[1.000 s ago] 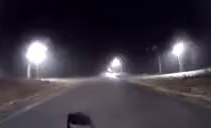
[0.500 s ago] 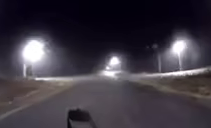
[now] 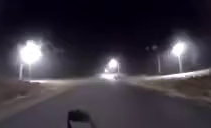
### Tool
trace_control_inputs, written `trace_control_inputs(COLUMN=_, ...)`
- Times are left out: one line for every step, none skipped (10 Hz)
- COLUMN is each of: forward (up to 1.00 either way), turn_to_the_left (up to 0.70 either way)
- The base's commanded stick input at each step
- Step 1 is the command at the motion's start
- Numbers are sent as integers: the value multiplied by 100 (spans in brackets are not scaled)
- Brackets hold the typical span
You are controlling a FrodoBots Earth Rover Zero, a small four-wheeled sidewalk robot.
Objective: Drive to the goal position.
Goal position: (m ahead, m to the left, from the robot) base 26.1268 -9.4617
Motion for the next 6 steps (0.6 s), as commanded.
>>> trace_control_inputs(forward=100, turn_to_the_left=11)
trace_control_inputs(forward=100, turn_to_the_left=11)
trace_control_inputs(forward=100, turn_to_the_left=11)
trace_control_inputs(forward=100, turn_to_the_left=11)
trace_control_inputs(forward=100, turn_to_the_left=11)
trace_control_inputs(forward=100, turn_to_the_left=11)
